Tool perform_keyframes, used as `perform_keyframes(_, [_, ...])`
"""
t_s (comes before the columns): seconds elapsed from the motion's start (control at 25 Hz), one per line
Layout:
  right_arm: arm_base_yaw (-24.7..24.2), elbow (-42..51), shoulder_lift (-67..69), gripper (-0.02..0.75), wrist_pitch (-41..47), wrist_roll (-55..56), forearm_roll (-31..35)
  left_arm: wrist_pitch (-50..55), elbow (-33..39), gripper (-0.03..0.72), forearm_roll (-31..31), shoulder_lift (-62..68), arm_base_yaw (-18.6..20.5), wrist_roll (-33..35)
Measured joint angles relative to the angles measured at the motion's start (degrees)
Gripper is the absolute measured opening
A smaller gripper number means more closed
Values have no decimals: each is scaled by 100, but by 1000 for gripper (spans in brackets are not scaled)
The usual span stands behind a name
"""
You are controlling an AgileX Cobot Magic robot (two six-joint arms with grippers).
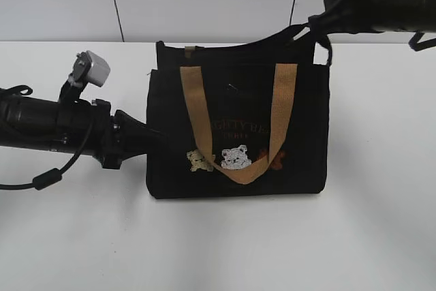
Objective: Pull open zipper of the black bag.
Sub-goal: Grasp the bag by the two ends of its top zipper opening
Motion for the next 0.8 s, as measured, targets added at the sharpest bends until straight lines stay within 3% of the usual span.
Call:
perform_keyframes(0.24, [0, 76, -24, -15, -229, 0, 73, -29, 0, 27, 36, 0, 0, 0])
perform_keyframes(0.48, [0, 76, -30, 6, 415, 0, 91, -51, 0, 36, 48, 0, 0, -16])
perform_keyframes(0.56, [0, 76, -30, 92, 809, 0, 91, -62, 0, 81, 65, 0, 0, -73])
perform_keyframes(0.72, [0, 76, -35, 391, 1287, -5, 48, -141, 0, 368, 84, -7, 0, -292])
perform_keyframes(0.8, [0, 76, -41, 499, 1317, -5, 53, -330, 5, 461, 94, -96, 0, -627])
